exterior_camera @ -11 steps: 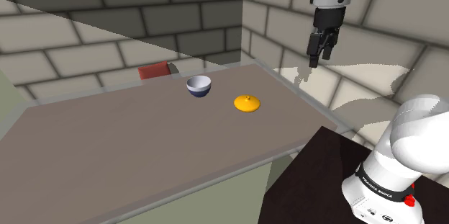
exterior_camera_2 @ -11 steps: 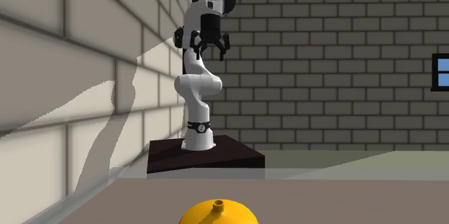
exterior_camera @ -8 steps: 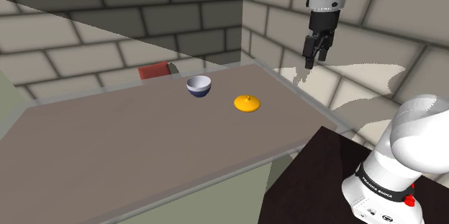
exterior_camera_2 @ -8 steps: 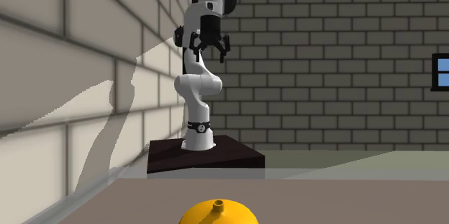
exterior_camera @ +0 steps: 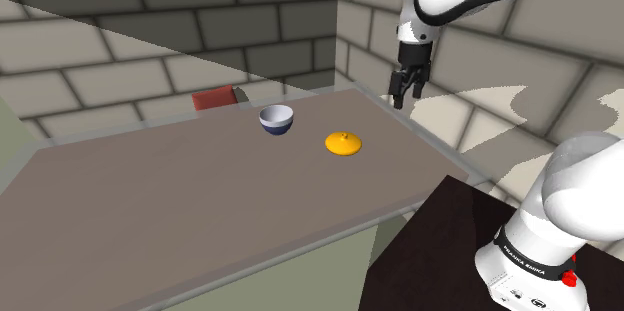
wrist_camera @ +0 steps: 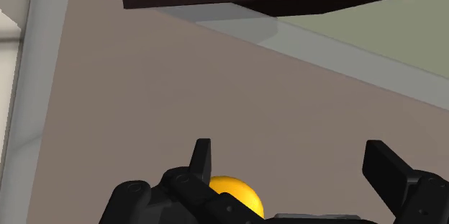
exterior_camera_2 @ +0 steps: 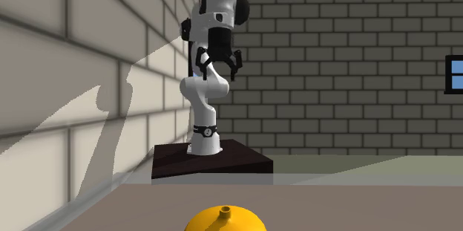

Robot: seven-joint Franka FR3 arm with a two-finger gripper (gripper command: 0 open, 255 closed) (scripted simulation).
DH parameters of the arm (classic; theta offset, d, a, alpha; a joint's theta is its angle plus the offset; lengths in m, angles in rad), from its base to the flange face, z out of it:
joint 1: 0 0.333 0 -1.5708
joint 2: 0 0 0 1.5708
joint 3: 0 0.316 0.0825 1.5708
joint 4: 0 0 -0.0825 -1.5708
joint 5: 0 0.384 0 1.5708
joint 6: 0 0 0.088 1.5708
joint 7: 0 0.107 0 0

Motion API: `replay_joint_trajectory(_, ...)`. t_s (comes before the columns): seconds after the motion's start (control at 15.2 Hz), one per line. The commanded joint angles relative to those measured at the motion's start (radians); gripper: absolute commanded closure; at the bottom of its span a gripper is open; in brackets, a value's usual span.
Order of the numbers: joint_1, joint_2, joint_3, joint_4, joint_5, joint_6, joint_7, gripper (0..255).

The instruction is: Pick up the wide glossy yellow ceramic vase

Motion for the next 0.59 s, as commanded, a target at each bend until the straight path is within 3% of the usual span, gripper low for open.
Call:
replay_joint_trajectory(0.0, 0.000, 0.073, -0.006, 0.009, 0.000, 0.072, 0.000, 0)
replay_joint_trajectory(0.53, -0.002, 0.364, -0.029, 0.106, 0.013, 0.291, -0.010, 0)
